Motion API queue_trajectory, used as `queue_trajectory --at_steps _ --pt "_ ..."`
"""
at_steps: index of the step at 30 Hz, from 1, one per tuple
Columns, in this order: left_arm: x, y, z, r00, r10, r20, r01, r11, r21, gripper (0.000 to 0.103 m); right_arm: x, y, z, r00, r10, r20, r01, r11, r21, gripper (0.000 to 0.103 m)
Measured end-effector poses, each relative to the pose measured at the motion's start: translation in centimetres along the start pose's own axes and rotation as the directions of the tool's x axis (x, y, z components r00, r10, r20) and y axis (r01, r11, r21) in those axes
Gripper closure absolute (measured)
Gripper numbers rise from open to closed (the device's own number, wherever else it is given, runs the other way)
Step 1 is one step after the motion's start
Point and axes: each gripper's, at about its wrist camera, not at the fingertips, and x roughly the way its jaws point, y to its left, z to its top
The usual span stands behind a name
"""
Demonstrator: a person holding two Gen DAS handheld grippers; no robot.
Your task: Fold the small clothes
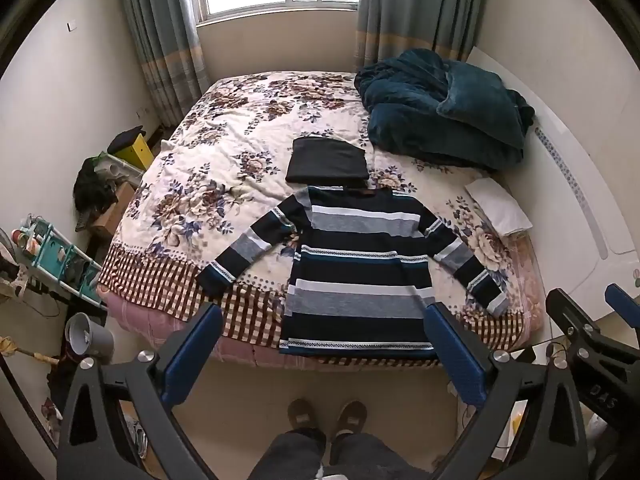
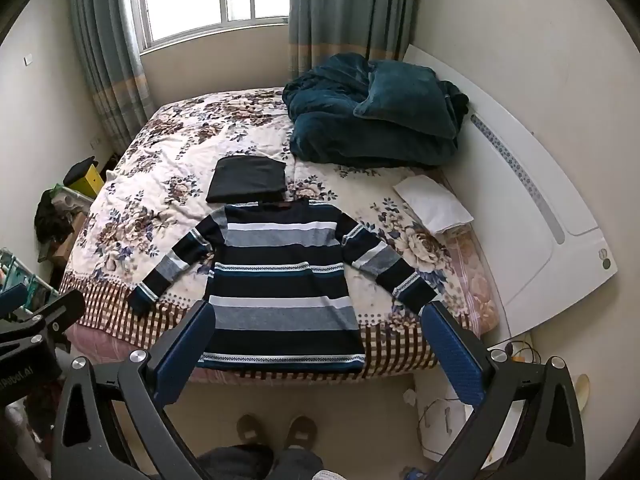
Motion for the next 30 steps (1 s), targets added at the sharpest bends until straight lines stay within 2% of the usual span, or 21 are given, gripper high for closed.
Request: queue_trajectory --at_steps 9,30 --pt "-0.1 0.2 0.2 1.0 0.009 0.002 -0.009 1.0 0.002 0.0 -0.2 0.4 1.0 1.0 0.016 -0.002 -0.016 1.0 -0.01 0.0" --pt "-0.2 0.4 0.2 1.0 0.004 -0.001 -0.004 1.0 -0.003 0.0 0.0 1.4 0.8 1.0 0.017 0.006 -0.017 1.0 -0.017 0.0"
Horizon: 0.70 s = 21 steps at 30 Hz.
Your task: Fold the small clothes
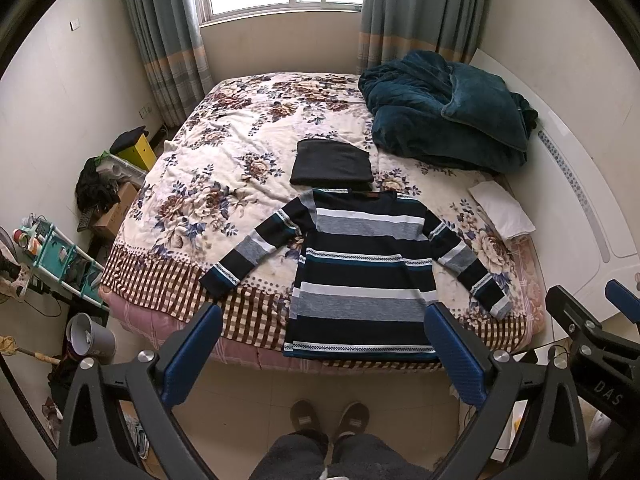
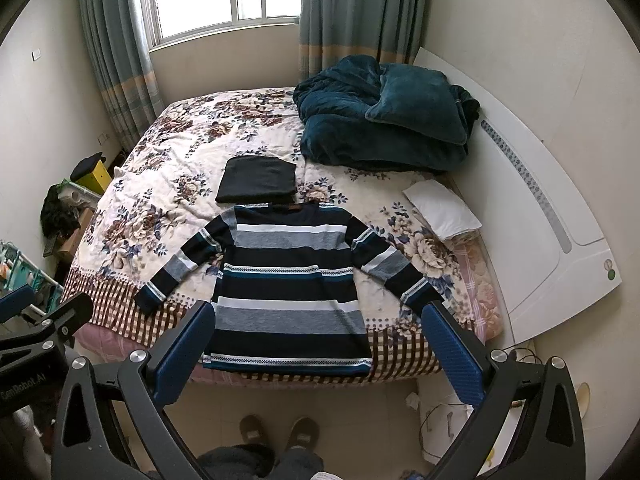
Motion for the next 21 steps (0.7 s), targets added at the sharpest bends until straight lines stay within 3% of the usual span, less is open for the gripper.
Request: queue_trajectory --at_steps 21 --pt "-0.16 0.18 0.06 1.0 0.003 0.003 -0.003 1.0 0.001 0.0 -0.08 0.17 0.22 1.0 0.0 -0.003 0.0 1.0 0.001 0.0"
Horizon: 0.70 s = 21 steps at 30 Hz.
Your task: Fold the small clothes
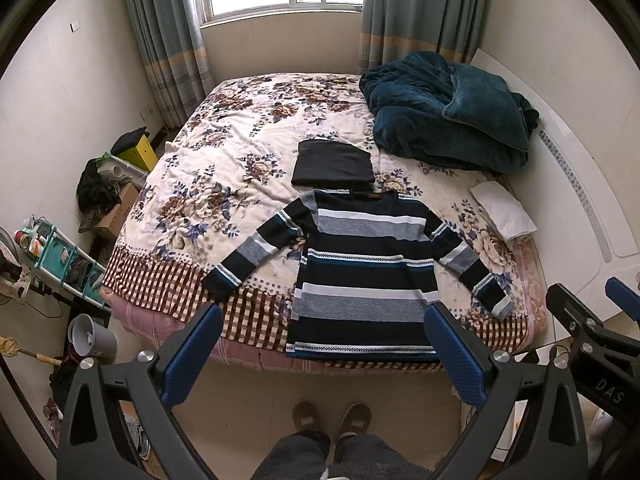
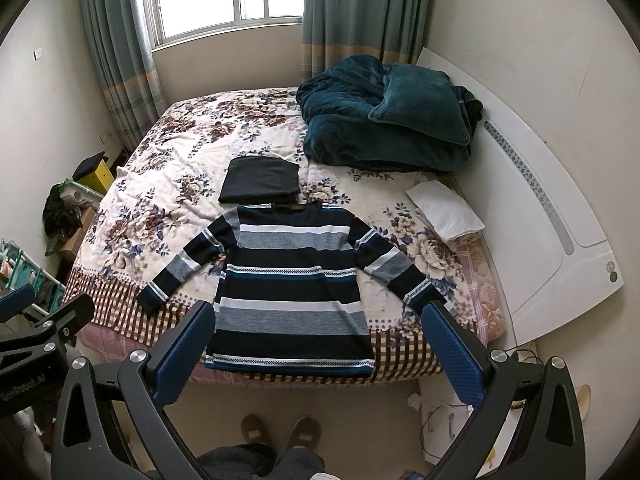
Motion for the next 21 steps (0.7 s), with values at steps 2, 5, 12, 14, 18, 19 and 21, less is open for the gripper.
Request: queue_trajectory --at_steps 2,5,12,14,18,19,21 --pt "0.48 0.51 0.07 1.0 0.0 -0.002 0.0 1.0 -0.004 0.0 0.0 0.01 0.01 1.0 0.002 0.0 -0.002 1.0 0.001 0.0" --pt "0.56 0.54 0.1 1.0 0.002 -0.002 -0.002 1.0 -0.002 0.0 0.04 0.19 0.07 1.0 0.001 0.0 -0.001 1.0 -0.001 0.0" --pt "0.52 0.49 0.12 1.0 0.003 0.0 -0.003 1.0 -0.002 0.0 -0.01 0.06 -0.01 1.0 0.0 0.0 0.0 1.0 0.001 0.0" --pt "0.6 0.73 0.25 1.0 0.001 -0.001 -0.001 1.0 -0.004 0.0 0.0 0.08 0.03 1.0 0.002 0.0 -0.002 1.0 0.003 0.0" --pt "0.56 0.67 0.24 1.0 0.001 -0.001 -0.001 1.0 -0.003 0.0 0.0 0.09 0.08 1.0 0.001 0.0 -0.001 1.0 0.002 0.0" --pt "0.54 0.61 0.2 1.0 0.004 0.0 -0.004 1.0 -0.002 0.0 0.06 0.22 0.13 1.0 0.001 -0.001 -0.001 1.0 0.001 0.0" --pt "0.62 0.76 0.27 1.0 0.003 -0.002 -0.003 1.0 -0.003 0.0 0.02 0.12 0.11 1.0 0.003 -0.001 -0.003 1.0 0.003 0.0"
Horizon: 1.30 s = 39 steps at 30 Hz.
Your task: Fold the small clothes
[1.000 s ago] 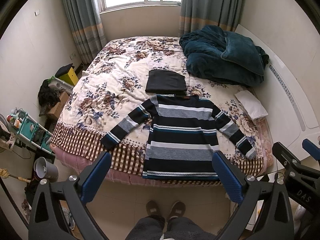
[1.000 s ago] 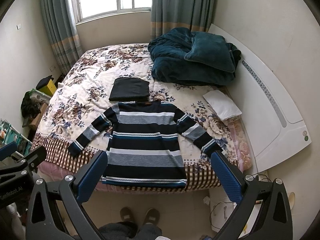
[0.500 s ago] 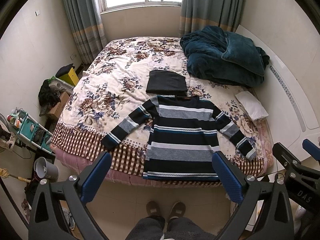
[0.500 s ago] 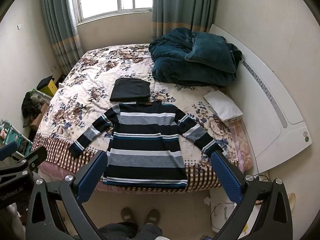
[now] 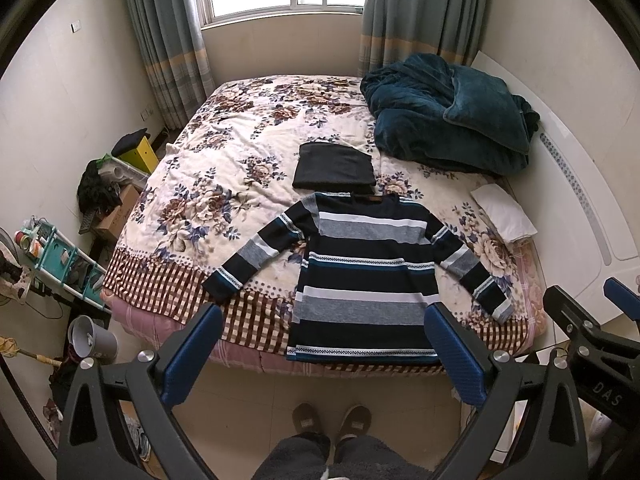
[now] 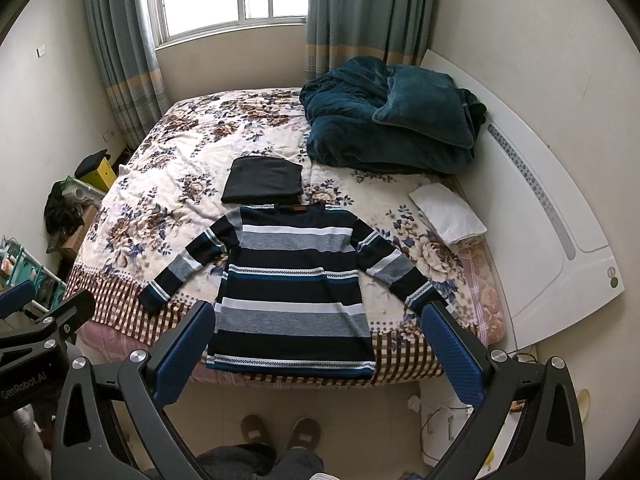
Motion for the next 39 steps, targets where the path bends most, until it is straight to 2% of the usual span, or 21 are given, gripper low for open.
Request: queue_trajectory --at_steps 20,24,28,29,34,39 --pt "0.5 0.5 -0.1 1.0 -0.007 -0.004 0.007 1.0 0.004 0.0 0.3 1.1 0.1 1.0 -0.003 -0.009 0.003 1.0 -0.004 0.0" --pt "2.1 0.6 -0.1 0.999 0.008 0.04 -0.008 1.0 0.019 0.0 0.5 1.6 -0.1 1.0 -0.008 -0.017 0.008 1.0 0.01 0.0" --pt "6.8 0.1 0.6 0.995 0.051 0.09 -0.055 0.997 0.045 0.0 2.4 0.5 -0.9 0.999 -0.036 -0.018 0.037 0.997 0.071 0.0" --pt "8.0 -0.1 1.0 0.994 0.058 0.088 -0.063 0.996 0.055 0.0 4.4 0.1 -1.4 0.999 -0.048 -0.023 0.05 0.994 0.093 0.0" --pt "15.8 -2.6 1.9 0.997 0.071 0.026 -0.073 0.991 0.108 0.0 10.9 -3.5 -2.8 0.989 -0.125 -0.074 0.139 0.963 0.231 0.0" --pt "24.9 -6.7 1.8 0.99 0.117 -0.085 -0.102 0.982 0.158 0.0 20.7 -10.7 -5.3 0.973 -0.131 -0.191 0.201 0.889 0.412 0.0"
